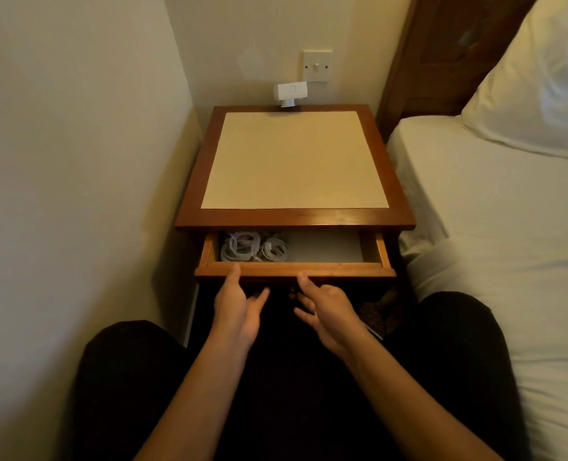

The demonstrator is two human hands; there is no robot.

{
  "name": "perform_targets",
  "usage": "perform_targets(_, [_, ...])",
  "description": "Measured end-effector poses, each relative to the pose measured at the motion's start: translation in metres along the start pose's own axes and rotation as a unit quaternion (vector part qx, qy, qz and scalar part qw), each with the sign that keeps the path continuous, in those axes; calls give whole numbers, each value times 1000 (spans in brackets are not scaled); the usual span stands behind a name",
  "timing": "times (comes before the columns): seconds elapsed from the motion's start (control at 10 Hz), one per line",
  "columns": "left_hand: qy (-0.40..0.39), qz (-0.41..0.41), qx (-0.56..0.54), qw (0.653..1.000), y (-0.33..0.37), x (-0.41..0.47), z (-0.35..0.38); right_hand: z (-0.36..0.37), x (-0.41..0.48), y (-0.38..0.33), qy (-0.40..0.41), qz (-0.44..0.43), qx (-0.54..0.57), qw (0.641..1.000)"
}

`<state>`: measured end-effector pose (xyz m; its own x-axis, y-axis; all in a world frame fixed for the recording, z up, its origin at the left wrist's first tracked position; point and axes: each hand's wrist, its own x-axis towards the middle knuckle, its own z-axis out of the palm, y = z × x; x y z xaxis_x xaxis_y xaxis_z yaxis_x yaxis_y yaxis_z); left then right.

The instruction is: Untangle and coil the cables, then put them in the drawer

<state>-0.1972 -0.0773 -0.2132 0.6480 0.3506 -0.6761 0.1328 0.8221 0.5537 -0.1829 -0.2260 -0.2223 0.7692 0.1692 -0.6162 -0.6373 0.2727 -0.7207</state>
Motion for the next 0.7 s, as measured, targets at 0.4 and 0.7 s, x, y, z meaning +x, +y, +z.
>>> perform_targets(0.4, [-103, -53, -35, 993, 39, 66, 46, 19, 72, -54, -8, -21, 71, 997])
perform_targets(0.7, [-112, -3, 117, 987, 34, 66, 30, 9, 64, -57, -15, -45, -9, 999])
